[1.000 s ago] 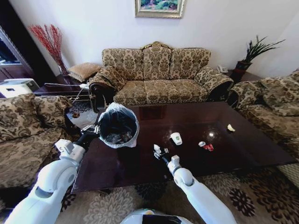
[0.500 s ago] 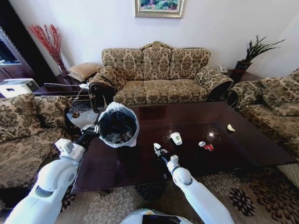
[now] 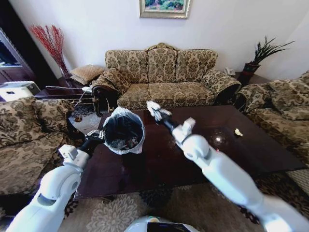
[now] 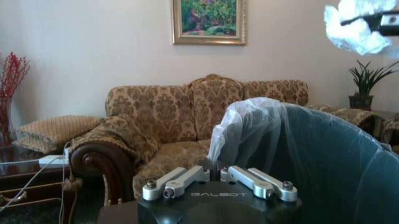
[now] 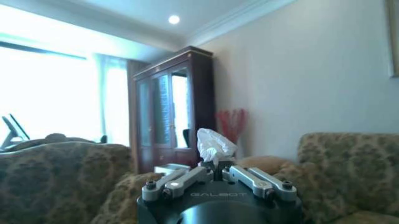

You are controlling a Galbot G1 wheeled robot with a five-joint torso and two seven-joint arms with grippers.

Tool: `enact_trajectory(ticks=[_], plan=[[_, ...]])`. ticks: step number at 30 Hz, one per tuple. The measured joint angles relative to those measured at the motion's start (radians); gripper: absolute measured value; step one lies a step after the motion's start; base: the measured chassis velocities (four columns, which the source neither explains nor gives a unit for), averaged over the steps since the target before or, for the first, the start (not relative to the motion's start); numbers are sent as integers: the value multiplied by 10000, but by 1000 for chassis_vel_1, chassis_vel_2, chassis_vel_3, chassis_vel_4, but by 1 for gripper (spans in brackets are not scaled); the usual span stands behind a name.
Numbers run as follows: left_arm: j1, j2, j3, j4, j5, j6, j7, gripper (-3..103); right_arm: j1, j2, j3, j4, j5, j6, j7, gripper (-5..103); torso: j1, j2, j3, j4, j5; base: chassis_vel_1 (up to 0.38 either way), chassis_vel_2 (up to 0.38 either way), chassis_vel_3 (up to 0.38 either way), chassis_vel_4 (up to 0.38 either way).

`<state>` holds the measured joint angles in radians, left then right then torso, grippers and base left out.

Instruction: Move to the front of the table and place the trash on the table into the trash bin.

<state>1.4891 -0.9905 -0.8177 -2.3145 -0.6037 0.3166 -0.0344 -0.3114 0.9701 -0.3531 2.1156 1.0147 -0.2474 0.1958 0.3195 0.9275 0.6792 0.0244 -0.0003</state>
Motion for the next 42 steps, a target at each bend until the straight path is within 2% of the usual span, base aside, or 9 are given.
enact_trajectory(ticks=[5, 6, 10, 24, 26, 27, 32, 36, 42], plan=[[11, -29, -43, -70, -1, 28, -11, 3, 472, 191, -1156, -186, 305, -639, 135, -2, -1, 0, 0, -4, 3, 0, 0, 0, 0], [25, -41, -62, -88, -4, 35, -15, 3, 482, 327, -1408, -248, 259, -1023, 214, 8, -1, 0, 0, -5, 4, 0, 0, 0, 0], [30, -80, -90, -90, -5, 41, -16, 3, 517, 569, -1858, -459, 193, -1329, 503, 19, -1, 0, 0, -6, 4, 0, 0, 0, 0], [-110, -137, -122, -27, -10, 45, -7, 3, 822, 1080, -2191, -1256, -378, -1084, 255, 73, -1, 0, 0, -4, 2, 0, 0, 0, 0], [-140, -139, -116, -10, -10, 44, -7, 3, 842, 1100, -2190, -1259, -366, -1040, 232, 73, -1, 0, 0, -4, 2, 0, 0, 0, 0], [-173, -140, -104, 10, -11, 44, -7, 3, 874, 1130, -2184, -1259, -356, -990, 215, 84, -1, 0, 0, -4, 2, 0, 0, 0, 0], [-251, -136, -92, 97, -23, 48, -5, 3, 992, 1165, -2041, -1112, -288, -605, 159, 98, -1, 1, 0, -4, 3, 0, 0, 0, 0], [-254, -140, -124, 213, -33, 52, -4, 3, 980, 990, -1376, -826, -331, -383, 342, 100, -1, 2, 0, 1, 2, 0, 0, 0, 0], [-327, -220, -146, 309, -32, 52, -15, 3, -70, -379, 160, -494, -519, -167, 1104, 100, -1, 2, -1, -6, 5, 0, 0, 0, 0]])
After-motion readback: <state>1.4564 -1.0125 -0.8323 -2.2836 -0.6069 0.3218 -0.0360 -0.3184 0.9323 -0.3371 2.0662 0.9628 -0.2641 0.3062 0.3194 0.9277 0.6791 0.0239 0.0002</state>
